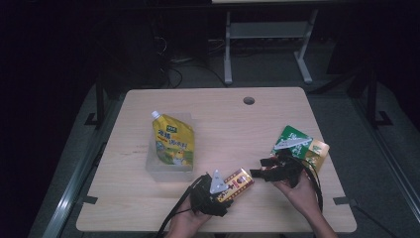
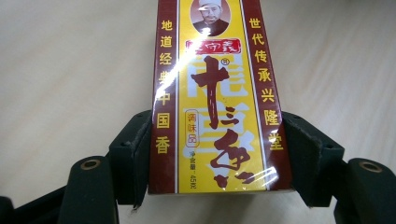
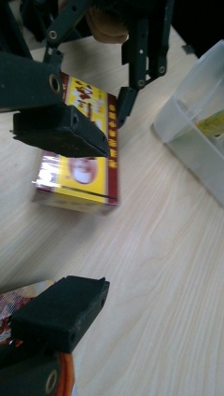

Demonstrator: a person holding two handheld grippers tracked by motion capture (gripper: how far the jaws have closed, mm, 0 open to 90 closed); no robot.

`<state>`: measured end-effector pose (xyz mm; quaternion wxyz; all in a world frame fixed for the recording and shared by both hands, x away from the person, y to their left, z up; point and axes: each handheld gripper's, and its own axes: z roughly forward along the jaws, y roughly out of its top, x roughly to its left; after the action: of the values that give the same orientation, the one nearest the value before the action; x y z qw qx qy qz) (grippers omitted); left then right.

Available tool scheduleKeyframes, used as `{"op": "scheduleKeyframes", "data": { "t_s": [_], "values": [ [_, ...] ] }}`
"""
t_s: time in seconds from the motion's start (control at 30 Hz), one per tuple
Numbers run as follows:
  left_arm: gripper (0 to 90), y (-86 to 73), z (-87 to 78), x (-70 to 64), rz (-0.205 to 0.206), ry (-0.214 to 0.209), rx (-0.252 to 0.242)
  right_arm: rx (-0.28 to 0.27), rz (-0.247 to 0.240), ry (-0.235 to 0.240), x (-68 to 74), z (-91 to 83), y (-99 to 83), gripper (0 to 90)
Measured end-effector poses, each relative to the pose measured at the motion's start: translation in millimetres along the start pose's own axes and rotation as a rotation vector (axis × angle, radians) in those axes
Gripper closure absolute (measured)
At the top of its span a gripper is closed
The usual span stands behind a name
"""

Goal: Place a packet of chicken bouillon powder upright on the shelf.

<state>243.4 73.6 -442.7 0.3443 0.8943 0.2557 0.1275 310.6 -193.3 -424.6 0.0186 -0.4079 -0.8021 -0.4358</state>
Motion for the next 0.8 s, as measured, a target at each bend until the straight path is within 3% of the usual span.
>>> {"op": "scheduleKeyframes", "data": {
  "t_s": [0.27, 0.67, 0.8],
  "values": [
    [31.9, 12.0, -4.6, 8.6, -0.036, 0.038, -0.064, 0.001, 0.04, 0.055, -0.6, 3.5, 12.2, 27.8],
    [31.9, 17.8, -7.3, 10.3, -0.054, 0.101, -0.108, 0.031, 0.093, 0.09, -4.5, 11.7, 20.3, 28.4],
    [31.9, 21.3, -9.5, 10.0, -0.06, 0.122, -0.127, 0.023, 0.142, 0.14, -8.4, 15.2, 21.3, 29.0]
  ]
}}
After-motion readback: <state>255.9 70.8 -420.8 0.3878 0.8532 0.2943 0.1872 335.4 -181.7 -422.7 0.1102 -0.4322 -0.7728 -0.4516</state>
